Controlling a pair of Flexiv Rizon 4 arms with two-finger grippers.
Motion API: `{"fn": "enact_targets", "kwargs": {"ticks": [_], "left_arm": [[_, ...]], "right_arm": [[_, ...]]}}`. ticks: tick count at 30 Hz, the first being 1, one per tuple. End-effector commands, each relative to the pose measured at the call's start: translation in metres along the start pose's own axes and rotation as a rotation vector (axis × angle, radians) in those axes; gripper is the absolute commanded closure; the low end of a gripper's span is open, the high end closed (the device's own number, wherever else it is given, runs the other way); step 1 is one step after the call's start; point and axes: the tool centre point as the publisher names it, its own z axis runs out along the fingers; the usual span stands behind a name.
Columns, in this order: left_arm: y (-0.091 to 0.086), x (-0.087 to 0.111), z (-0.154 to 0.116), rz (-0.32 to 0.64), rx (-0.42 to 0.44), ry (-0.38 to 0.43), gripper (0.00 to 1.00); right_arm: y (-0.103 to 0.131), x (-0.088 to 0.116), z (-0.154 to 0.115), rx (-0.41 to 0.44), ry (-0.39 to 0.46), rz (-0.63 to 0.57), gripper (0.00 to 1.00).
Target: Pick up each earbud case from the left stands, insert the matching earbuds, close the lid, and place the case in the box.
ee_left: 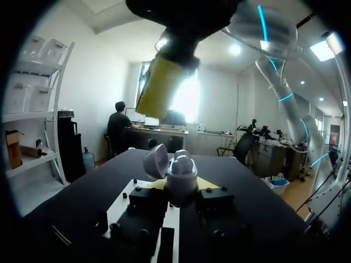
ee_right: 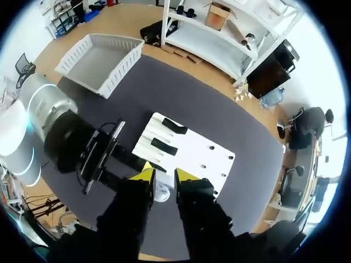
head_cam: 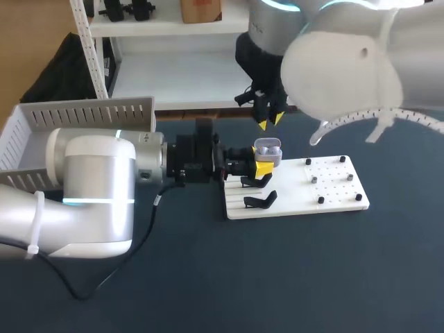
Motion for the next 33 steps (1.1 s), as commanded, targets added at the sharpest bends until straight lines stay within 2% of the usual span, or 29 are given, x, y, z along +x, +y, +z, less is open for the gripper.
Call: {"fn": "enact_targets", "kwargs": {"ticks": [1, 2, 3, 7, 18, 23, 33], "left_arm": [[0.000, 0.000, 0.000, 0.001, -0.003, -0.002, 1.00], [0.000, 0.000, 0.000, 0.001, -0.003, -0.002, 1.00], [0.000, 0.000, 0.000, 0.001, -0.003, -0.002, 1.00], [0.000, 0.000, 0.000, 0.001, -0.003, -0.002, 1.00], [0.000, 0.000, 0.000, 0.001, -0.003, -0.002, 1.00], [0.000, 0.000, 0.000, 0.001, -0.003, -0.002, 1.00], [0.000, 0.000, 0.000, 0.001, -0.003, -0.002, 1.00]], "right_arm": [[-0.007, -0.020, 0.023, 0.009, 0.018, 0.028, 0.77], [-0.009, -0.021, 0.027, 0.008, 0.032, 0.037, 0.75], [-0.010, -0.022, 0.030, 0.000, 0.034, 0.045, 0.69], [-0.011, -0.017, 0.039, 0.012, 0.067, 0.048, 0.75], [-0.009, 0.011, 0.039, 0.010, 0.094, 0.053, 0.73], [-0.009, 0.024, 0.032, -0.002, 0.086, 0.071, 0.73], [-0.008, 0.033, 0.020, -0.022, 0.041, 0.092, 0.71]]}}
